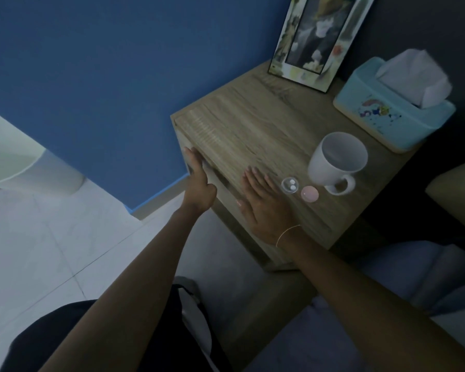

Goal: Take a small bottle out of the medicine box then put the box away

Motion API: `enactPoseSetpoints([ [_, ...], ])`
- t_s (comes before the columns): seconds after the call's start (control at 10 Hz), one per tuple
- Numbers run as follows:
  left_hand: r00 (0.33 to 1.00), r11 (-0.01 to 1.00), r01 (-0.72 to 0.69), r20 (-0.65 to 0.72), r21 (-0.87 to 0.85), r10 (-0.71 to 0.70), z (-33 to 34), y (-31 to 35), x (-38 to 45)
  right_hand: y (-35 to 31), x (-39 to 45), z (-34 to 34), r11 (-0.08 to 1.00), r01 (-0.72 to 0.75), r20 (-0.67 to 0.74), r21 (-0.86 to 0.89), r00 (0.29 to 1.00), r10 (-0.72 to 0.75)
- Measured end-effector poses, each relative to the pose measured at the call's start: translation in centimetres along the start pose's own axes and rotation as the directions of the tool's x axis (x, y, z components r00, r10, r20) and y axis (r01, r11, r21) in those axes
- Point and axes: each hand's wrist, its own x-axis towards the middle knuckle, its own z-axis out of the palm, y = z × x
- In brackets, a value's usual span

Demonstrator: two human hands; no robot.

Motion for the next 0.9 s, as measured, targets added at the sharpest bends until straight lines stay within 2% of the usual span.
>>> enactPoseSetpoints([
  [0.3, 1.000, 1.000, 0.000, 0.005, 0.020, 0.000, 1.2, -0.3, 0.7, -0.1, -0.1, -0.1, 1.000, 0.009, -0.024, 0.009, 1.000, -0.008],
  [0.4, 0.993, 1.000, 0.006, -0.118, 0.029, -0.002, 1.9, -0.3, 0.7, -0.1, 0.0, 0.0, 0.999, -0.004, -0.038, 0.045, 0.999, 0.006],
  [0.5, 0.965, 0.997, -0.043, -0.256, 0.069, 0.059, 1.8, -0.7, 0.7, -0.2, 0.1, 0.2, 0.997, -0.027, -0.058, 0.079, 0.998, 0.032],
  [0.6, 0.969, 0.952, -0.131, -0.166, 0.275, 0.181, 1.3, -1.7, 1.1, -0.2, 0.1, 0.2, 0.997, -0.023, -0.074, 0.067, 0.997, 0.028],
  [0.9, 0.993, 0.944, -0.068, -0.069, 0.322, 0.096, -0.4, -0.1, -0.5, -0.3, -0.1, 0.1, 0.997, -0.046, -0.061, 0.066, 0.997, 0.050],
])
